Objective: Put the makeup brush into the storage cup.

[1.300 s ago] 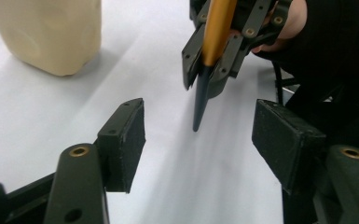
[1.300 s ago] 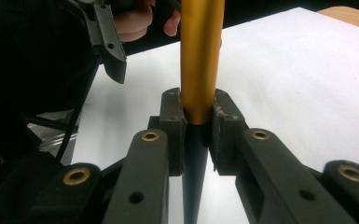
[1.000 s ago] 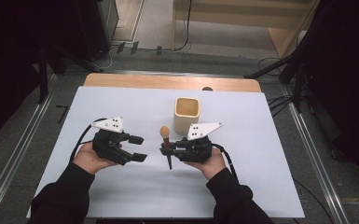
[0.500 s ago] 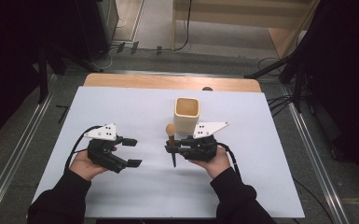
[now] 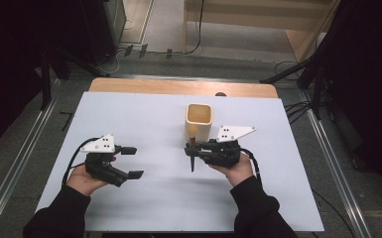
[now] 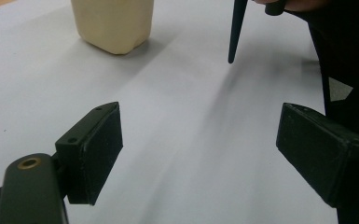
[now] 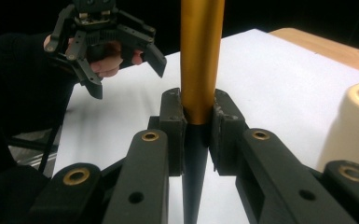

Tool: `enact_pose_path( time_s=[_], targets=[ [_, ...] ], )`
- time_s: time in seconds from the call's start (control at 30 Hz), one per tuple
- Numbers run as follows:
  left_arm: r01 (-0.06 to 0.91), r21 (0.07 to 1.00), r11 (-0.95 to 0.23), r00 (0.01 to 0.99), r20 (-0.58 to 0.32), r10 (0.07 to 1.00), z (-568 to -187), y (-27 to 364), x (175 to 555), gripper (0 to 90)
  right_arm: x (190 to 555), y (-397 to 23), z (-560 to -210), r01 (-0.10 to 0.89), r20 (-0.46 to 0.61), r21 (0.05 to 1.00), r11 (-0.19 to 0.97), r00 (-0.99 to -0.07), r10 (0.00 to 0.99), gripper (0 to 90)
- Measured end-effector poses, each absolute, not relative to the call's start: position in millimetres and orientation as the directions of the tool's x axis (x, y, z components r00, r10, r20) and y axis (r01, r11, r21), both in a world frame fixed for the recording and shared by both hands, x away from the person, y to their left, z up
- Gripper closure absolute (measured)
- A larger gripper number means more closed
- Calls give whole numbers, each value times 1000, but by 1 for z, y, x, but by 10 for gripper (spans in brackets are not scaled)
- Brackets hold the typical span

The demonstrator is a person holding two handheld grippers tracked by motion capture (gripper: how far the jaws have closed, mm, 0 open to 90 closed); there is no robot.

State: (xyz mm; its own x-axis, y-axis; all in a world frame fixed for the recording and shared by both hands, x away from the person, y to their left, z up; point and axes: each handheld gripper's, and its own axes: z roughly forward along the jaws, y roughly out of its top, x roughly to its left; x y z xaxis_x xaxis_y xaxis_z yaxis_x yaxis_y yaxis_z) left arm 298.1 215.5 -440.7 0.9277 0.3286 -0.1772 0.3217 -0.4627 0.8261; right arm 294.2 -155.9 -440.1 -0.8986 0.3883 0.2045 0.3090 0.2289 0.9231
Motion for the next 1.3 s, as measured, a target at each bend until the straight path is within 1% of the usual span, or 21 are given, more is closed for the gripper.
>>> enact_pose_path(
  time_s=[0.5, 0.77, 0.87, 0.97, 1.3],
  targets=[
    [335, 839, -430, 913, -176, 368, -441, 235, 295, 148, 296, -179, -431, 304, 194, 933, 193, -876, 442, 787],
    [341, 834, -434, 909, -175, 378, -443, 237, 298, 144, 302, -189, -426, 313, 203, 935, 165, -856, 475, 787],
    [338, 835, -434, 909, -171, 380, -443, 237, 297, 143, 305, -188, -420, 305, 188, 935, 178, -856, 481, 787],
    [341, 836, -431, 907, -172, 383, -443, 238, 298, 143, 310, -190, -405, 281, 161, 942, 184, -859, 486, 787],
    [348, 835, -427, 906, -183, 381, -444, 238, 298, 143, 330, -198, -377, 275, 148, 946, 172, -838, 525, 787]
  ],
)
